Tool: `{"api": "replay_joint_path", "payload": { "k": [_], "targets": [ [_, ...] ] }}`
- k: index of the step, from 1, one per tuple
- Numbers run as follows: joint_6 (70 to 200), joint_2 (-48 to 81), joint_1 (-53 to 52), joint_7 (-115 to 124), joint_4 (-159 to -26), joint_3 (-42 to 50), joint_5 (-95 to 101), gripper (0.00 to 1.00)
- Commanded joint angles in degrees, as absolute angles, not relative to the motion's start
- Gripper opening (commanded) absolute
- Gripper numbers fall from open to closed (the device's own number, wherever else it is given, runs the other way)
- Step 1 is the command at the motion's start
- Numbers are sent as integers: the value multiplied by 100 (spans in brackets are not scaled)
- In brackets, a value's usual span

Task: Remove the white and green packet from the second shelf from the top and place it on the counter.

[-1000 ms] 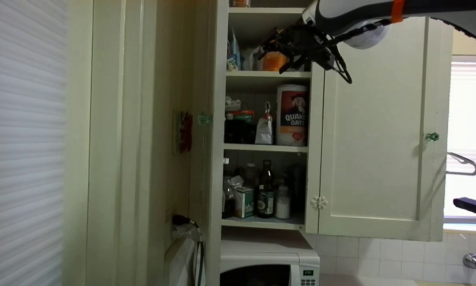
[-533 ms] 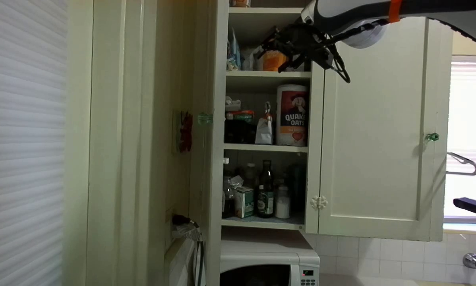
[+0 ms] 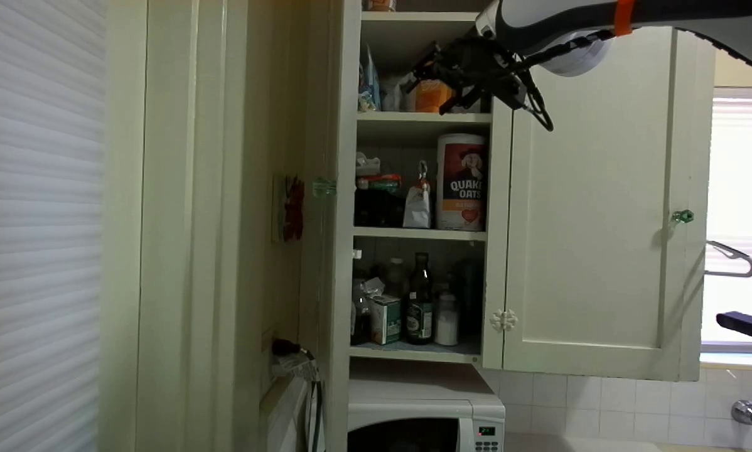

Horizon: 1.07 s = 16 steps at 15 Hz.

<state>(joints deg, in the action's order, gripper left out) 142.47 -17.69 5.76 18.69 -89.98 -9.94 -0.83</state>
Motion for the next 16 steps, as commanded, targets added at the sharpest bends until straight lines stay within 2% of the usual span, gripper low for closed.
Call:
{"api": "replay_joint_path", "payload": {
  "k": [1,9,16],
  "targets": [
    [14326,-1648,471,2040,-8874,-923,105,100],
    [14429,-433,304,1918,-7482,-996,729,100],
    [14796,830,-324,1991,-5997,-819,1922,100]
  ]
}}
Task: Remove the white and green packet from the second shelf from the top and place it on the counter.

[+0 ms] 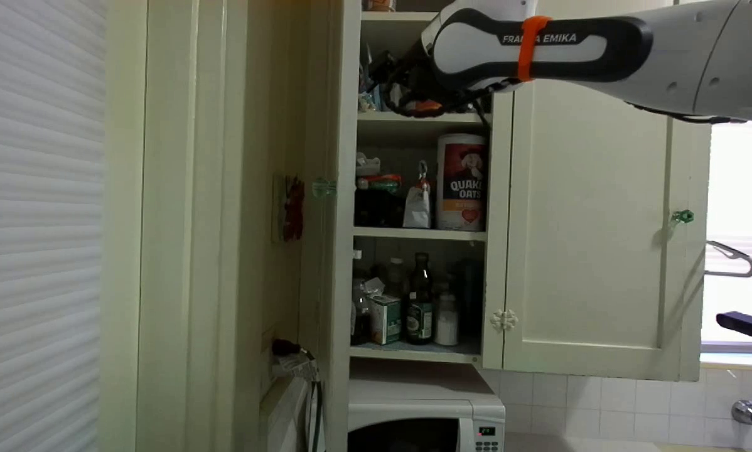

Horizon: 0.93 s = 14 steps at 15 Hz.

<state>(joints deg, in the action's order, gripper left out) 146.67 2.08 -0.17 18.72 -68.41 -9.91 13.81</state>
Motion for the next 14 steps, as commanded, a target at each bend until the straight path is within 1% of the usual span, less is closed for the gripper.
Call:
{"api": "replay_joint_path", "payload": {
  "k": [1,6,14],
  "targets": [
    [14847,957,-210,2050,-5843,-964,2102,100],
    [14944,1582,-399,2419,-5051,-781,2886,100],
    [15053,2298,-687,3022,-4171,-520,3509,100]
  ]
}}
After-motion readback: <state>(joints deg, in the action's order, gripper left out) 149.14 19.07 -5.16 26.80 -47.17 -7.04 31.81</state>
